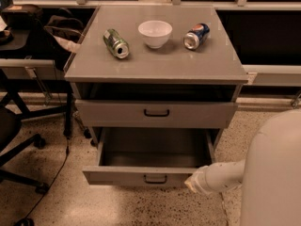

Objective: Close middle drawer

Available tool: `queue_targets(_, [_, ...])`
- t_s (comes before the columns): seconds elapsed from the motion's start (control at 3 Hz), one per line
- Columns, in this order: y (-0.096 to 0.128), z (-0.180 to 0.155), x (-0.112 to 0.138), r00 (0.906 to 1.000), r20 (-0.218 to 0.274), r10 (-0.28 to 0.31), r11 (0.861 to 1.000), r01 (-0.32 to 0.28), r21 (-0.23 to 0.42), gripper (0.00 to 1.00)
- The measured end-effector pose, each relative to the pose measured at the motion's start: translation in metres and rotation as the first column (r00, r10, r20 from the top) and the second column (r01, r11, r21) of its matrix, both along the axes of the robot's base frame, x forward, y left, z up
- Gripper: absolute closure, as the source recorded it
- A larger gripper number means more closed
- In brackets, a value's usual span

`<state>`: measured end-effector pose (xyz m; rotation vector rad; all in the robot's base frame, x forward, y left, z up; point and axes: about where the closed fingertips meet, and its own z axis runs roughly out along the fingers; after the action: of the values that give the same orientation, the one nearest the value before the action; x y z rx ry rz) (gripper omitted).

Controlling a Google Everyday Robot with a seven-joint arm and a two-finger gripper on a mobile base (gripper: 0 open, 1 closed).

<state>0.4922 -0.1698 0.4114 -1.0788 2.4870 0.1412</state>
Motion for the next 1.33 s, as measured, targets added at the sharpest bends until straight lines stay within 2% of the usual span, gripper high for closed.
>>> queue_targets(0.33, [0.021,0.016,0.042,0.9969,0.076,0.019,1.0,-0.02,0.017,1.0])
queue_targets(0.67, [0.035,0.027,0.066,0.9923,0.119,0.033,0.999,-0.036,0.018,1.0])
queue_targets(1.0, [0.035,0.027,0.066,0.9923,0.119,0.033,0.999,-0.036,0.018,1.0])
queue_targets(1.33, [0.03,0.015,0.076,0.9934,0.114,-0.006,1.0,0.005,0.011,1.0])
